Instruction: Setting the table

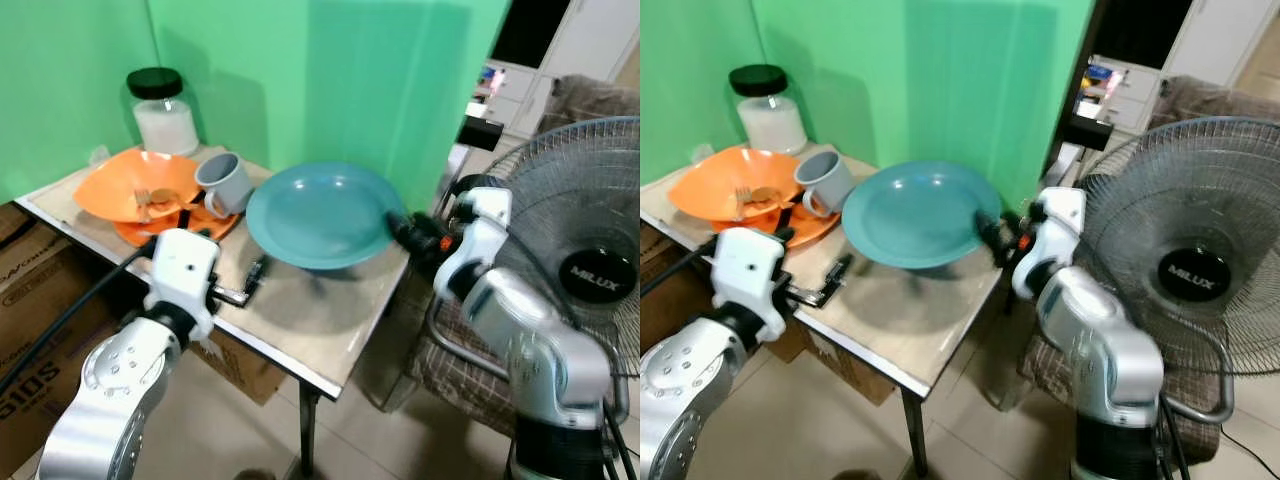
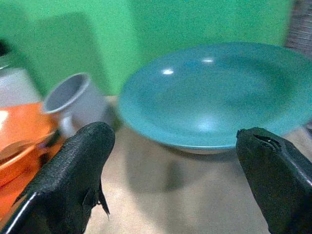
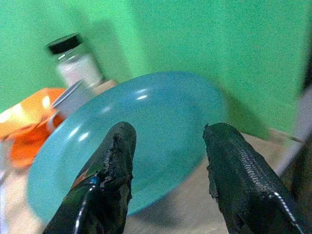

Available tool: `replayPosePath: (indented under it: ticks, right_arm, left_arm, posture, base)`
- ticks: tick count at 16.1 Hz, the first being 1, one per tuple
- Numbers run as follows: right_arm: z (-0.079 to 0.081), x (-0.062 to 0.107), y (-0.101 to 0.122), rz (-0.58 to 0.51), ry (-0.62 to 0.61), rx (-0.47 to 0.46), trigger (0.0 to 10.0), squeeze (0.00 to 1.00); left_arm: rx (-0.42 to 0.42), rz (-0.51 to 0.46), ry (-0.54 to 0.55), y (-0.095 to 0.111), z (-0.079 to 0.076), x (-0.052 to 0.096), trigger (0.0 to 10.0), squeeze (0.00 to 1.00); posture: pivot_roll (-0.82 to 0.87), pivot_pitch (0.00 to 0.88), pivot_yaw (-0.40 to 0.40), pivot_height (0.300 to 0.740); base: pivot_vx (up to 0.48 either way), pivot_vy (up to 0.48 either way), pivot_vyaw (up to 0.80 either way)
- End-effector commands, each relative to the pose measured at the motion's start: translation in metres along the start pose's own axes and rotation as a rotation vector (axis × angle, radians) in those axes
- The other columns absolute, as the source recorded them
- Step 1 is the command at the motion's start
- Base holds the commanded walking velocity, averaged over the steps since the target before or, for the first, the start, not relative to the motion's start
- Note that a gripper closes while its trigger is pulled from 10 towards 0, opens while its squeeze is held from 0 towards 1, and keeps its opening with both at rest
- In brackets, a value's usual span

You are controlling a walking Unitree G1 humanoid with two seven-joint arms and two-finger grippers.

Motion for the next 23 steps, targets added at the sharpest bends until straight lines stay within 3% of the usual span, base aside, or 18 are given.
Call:
replayPosePath:
  ticks: [1, 2, 3, 4, 7, 8, 9, 13, 19, 20, 22, 23]
  right_arm:
    - [-0.010, -0.004, 0.005, -0.018, -0.049, -0.051, 10.0, 0.00]
    - [-0.024, -0.011, 0.011, -0.035, -0.132, -0.100, 10.0, 1.00]
    - [-0.040, -0.017, 0.010, -0.028, -0.226, -0.181, 10.0, 1.00]
    - [-0.045, -0.022, 0.007, -0.005, -0.257, -0.255, 10.0, 1.00]
    - [-0.038, -0.039, -0.004, 0.065, -0.240, -0.402, 10.0, 1.00]
    - [-0.029, -0.045, -0.012, 0.119, -0.207, -0.422, 10.0, 0.40]
    - [-0.020, -0.049, -0.018, 0.165, -0.172, -0.446, 10.0, 0.00]
    - [0.002, -0.055, -0.034, 0.273, -0.084, -0.575, 10.0, 0.00]
    - [0.005, -0.057, -0.031, 0.280, -0.057, -0.596, 10.0, 0.00]
    - [0.004, -0.057, -0.034, 0.293, -0.064, -0.594, 7.1, 0.00]
    - [0.007, -0.057, -0.037, 0.314, -0.053, -0.587, 0.2, 0.00]
    - [0.007, -0.057, -0.037, 0.314, -0.053, -0.587, 0.2, 0.00]
  left_arm:
    - [0.004, 0.005, -0.060, -0.002, -0.006, 0.000, 10.0, 0.00]
    - [0.009, -0.004, -0.108, -0.002, -0.009, 0.000, 10.0, 0.00]
    - [0.013, -0.013, -0.146, -0.001, -0.011, 0.001, 10.0, 0.00]
    - [0.017, -0.019, -0.173, 0.000, -0.013, 0.003, 10.0, 0.00]
    - [0.046, -0.035, -0.220, 0.003, -0.017, 0.007, 10.0, 0.00]
    - [0.052, -0.030, -0.247, 0.001, -0.019, 0.012, 10.0, 0.00]
    - [0.062, -0.024, -0.268, -0.001, -0.021, 0.015, 10.0, 0.00]
    - [0.074, 0.002, -0.283, -0.008, -0.015, 0.024, 10.0, 0.00]
    - [0.071, 0.012, -0.270, -0.010, -0.014, 0.027, 10.0, 0.00]
    - [0.063, 0.016, -0.275, -0.011, -0.016, 0.027, 10.0, 0.00]
    - [0.063, 0.021, -0.268, -0.012, -0.014, 0.027, 10.0, 0.00]
    - [0.063, 0.021, -0.268, -0.012, -0.014, 0.027, 10.0, 0.00]
  posture:
    - [0.20, 0.000, -0.022, 0.740]
    - [0.20, 0.000, -0.014, 0.740]
    - [0.19, 0.000, -0.010, 0.740]
    - [0.20, 0.000, -0.011, 0.740]
    - [0.19, 0.000, -0.006, 0.740]
    - [0.19, 0.000, -0.008, 0.740]
    - [0.19, 0.000, -0.011, 0.740]
    - [0.21, 0.000, -0.023, 0.740]
    - [0.21, 0.000, -0.030, 0.740]
    - [0.21, 0.000, -0.037, 0.740]
    - [0.21, 0.000, -0.033, 0.740]
    - [0.21, 0.000, -0.033, 0.740]
  base:
    - [0.000, 0.000, 0.00]
    - [0.000, 0.000, 0.00]
    - [0.000, 0.000, 0.00]
    - [0.000, 0.000, 0.00]
    - [0.000, 0.000, 0.00]
    - [0.000, 0.000, 0.00]
    - [0.000, 0.000, 0.00]
    - [0.000, 0.000, 0.00]
    - [0.000, 0.000, 0.00]
    - [0.000, 0.000, 0.00]
    - [0.000, 0.000, 0.00]
    - [0.000, 0.000, 0.00]
Point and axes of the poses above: a point about 5 cm out from each wrist's last joint towards the gripper, its own x axis pointing back from the gripper into the wrist, its own y axis along the axis of the wrist's last joint, z = x × y, the point moved 5 cm from there along -x, pointing out of the wrist towards the gripper, and after that the axes turned 15 degrees about -x, right-handed, at the moved point
